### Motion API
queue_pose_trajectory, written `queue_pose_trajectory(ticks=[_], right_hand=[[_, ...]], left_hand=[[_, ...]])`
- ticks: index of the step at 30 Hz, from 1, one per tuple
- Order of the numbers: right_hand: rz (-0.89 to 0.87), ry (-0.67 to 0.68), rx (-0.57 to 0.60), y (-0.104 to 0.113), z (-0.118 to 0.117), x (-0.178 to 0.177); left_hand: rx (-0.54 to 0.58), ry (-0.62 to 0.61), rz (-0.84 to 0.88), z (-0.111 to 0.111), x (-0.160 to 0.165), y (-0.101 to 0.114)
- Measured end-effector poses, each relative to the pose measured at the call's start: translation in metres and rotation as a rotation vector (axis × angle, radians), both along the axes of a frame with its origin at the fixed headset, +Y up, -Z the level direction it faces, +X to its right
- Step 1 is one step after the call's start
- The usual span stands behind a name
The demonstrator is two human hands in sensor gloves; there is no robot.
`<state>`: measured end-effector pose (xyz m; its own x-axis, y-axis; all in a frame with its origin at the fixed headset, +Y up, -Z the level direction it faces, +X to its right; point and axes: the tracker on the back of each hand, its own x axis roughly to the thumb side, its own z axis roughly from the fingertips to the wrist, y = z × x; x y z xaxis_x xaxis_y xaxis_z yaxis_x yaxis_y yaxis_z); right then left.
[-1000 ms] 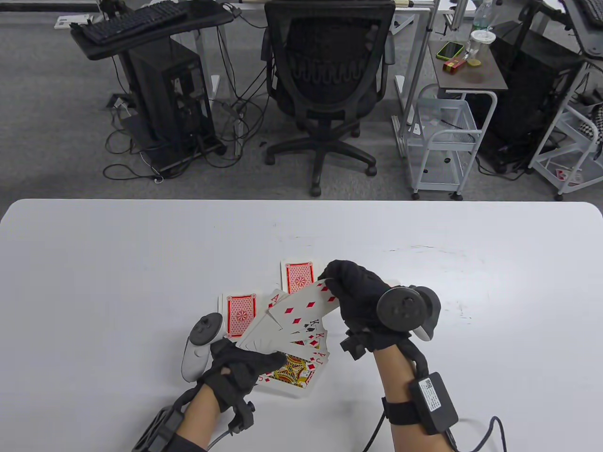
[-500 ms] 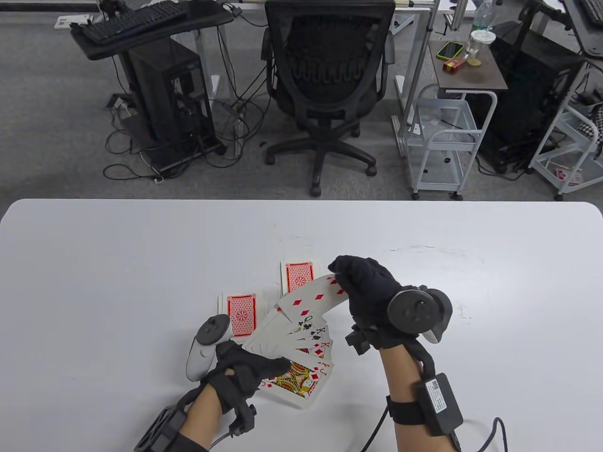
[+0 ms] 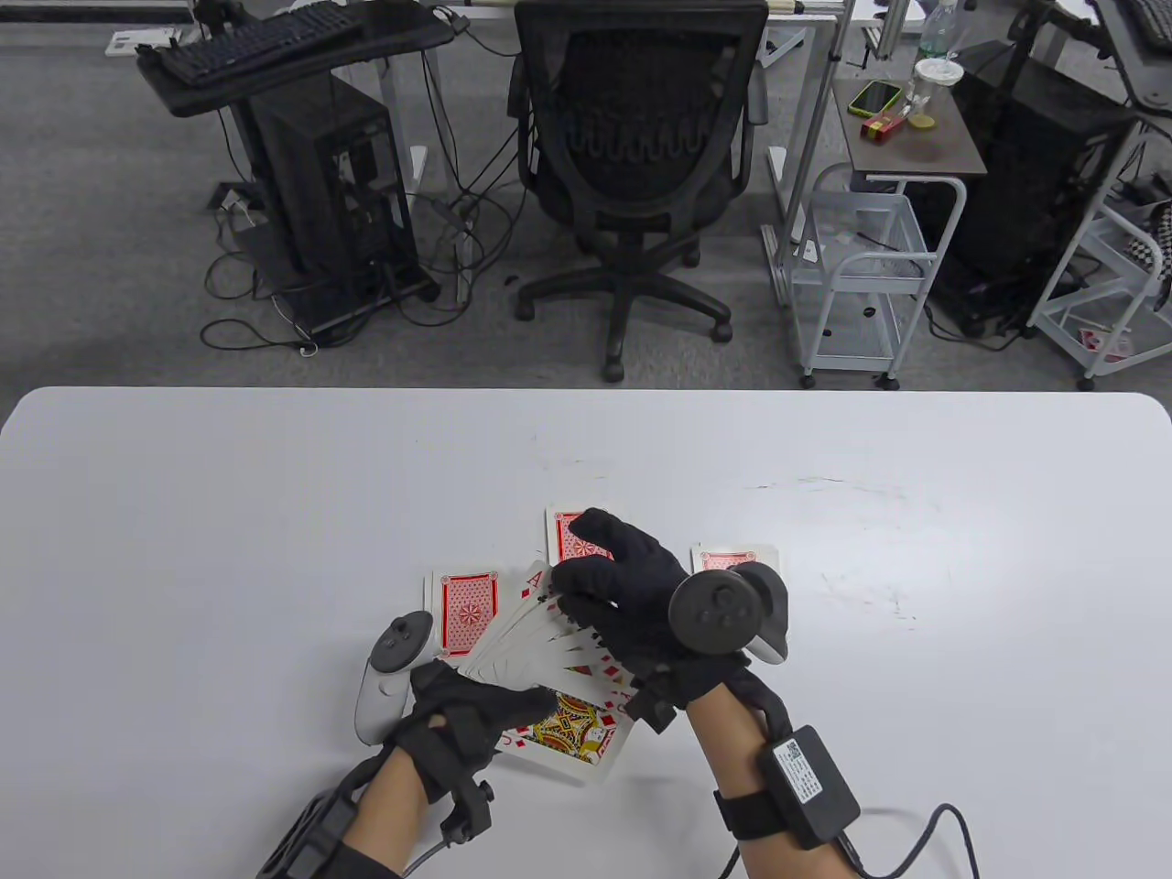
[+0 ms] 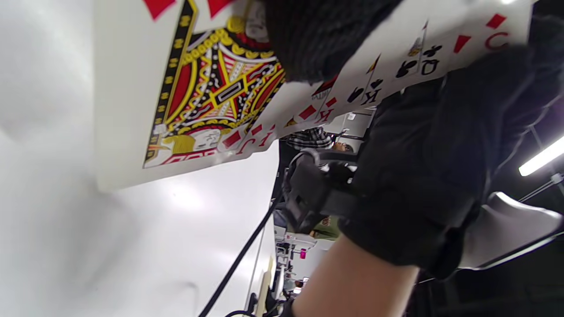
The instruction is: Four-player card dealing with fan arrangement
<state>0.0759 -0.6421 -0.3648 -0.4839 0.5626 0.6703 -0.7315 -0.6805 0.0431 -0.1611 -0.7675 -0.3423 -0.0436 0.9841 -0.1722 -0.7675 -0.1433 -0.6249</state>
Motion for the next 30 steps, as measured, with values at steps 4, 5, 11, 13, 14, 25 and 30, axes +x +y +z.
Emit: queue_pose_trajectory(ticks=[4, 5, 11, 13, 14, 25, 30], right_hand=[[-0.141, -0.084, -0.139, -0.006, -0.009, 0.018], [-0.168, -0.091, -0.194, -0.011, -0.011, 0.020], [-0.125, -0.113, -0.562, -0.048, -0.025, 0.023], [-0.022, -0.078, -0.622, -0.057, -0.027, 0.018], [0.001, -0.071, -0.625, -0.059, -0.027, 0.016], [-0.046, -0.034, -0.583, -0.062, -0.024, -0.003], [-0.123, 0.007, -0.618, -0.065, -0.029, 0.006]], left_hand=[[-0.012, 0.081, 0.163, 0.000, -0.007, 0.005], [-0.019, 0.102, 0.198, 0.000, -0.009, 0.005], [-0.035, 0.229, 0.337, 0.000, -0.021, 0.003], [-0.027, 0.283, 0.366, 0.001, -0.025, 0.004], [-0.025, 0.302, 0.376, 0.001, -0.026, 0.004], [-0.029, 0.374, 0.433, 0.004, -0.030, 0.004], [-0.030, 0.356, 0.460, 0.004, -0.029, 0.006]])
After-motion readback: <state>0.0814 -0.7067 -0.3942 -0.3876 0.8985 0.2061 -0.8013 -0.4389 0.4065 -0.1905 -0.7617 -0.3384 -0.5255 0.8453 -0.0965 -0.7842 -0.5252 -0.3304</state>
